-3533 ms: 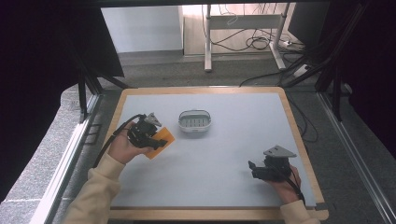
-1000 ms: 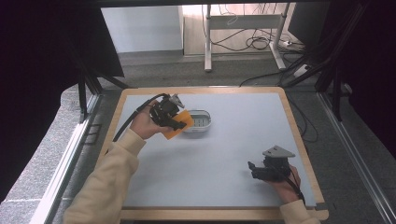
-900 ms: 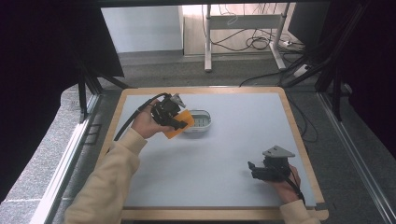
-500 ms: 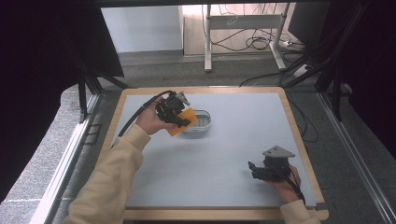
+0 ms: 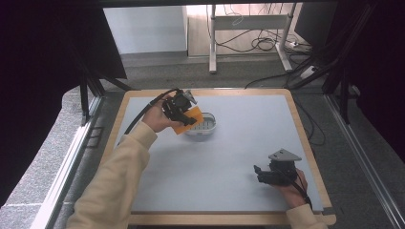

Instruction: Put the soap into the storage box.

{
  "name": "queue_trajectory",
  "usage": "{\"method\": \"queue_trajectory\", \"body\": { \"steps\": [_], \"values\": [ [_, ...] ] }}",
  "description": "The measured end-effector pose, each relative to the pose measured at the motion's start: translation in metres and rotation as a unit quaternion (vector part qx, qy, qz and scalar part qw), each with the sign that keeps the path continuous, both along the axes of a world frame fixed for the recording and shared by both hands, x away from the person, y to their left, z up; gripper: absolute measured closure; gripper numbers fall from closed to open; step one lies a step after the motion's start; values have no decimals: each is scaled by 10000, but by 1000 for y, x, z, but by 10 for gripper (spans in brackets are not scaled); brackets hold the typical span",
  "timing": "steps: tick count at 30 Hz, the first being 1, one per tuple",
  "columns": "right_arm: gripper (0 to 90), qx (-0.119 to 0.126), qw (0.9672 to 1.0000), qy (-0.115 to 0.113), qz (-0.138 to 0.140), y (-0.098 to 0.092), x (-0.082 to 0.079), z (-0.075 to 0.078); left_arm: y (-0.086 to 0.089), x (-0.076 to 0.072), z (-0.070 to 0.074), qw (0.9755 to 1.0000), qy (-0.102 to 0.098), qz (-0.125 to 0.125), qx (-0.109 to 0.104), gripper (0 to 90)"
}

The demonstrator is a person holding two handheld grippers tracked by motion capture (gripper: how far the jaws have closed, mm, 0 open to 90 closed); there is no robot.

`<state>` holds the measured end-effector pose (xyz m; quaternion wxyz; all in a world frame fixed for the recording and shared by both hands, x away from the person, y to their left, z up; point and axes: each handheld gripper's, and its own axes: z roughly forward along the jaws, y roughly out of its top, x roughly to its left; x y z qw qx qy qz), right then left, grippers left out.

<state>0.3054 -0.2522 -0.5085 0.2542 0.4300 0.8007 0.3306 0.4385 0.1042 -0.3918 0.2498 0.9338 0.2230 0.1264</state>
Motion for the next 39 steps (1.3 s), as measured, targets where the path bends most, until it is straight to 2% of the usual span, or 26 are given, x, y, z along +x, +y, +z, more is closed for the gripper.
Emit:
{"method": "queue_trajectory", "body": {
  "steps": [5,8,12,15,17,21,25,32,39],
  "values": [
    [153,-4,10000,-8,-3,0,0,0,-3,7,-4,9999,9,-83,67,620],
    [153,-15,10000,-8,-6,0,0,0,-5,11,-6,9999,55,-158,-12,620],
    [153,-23,10000,-8,-4,-1,0,0,-9,15,-9,9996,66,-228,160,620],
    [153,-23,10000,-3,-11,-1,0,0,-11,19,-11,9992,143,-320,186,620],
    [153,-30,10000,-1,-12,-1,0,0,-12,22,-11,9991,117,-324,241,620],
    [153,-28,10000,0,-14,-1,0,0,-12,27,-10,9992,158,-334,153,620],
    [153,-22,10000,10,-41,-1,1,-1,-15,29,-11,9989,130,-402,216,620],
    [153,-16,10000,11,-55,-1,0,0,-25,34,-13,9985,135,-507,176,620],
    [153,-9,10000,13,-58,-1,1,0,-34,41,-17,9975,181,-631,271,620]
  ]
}}
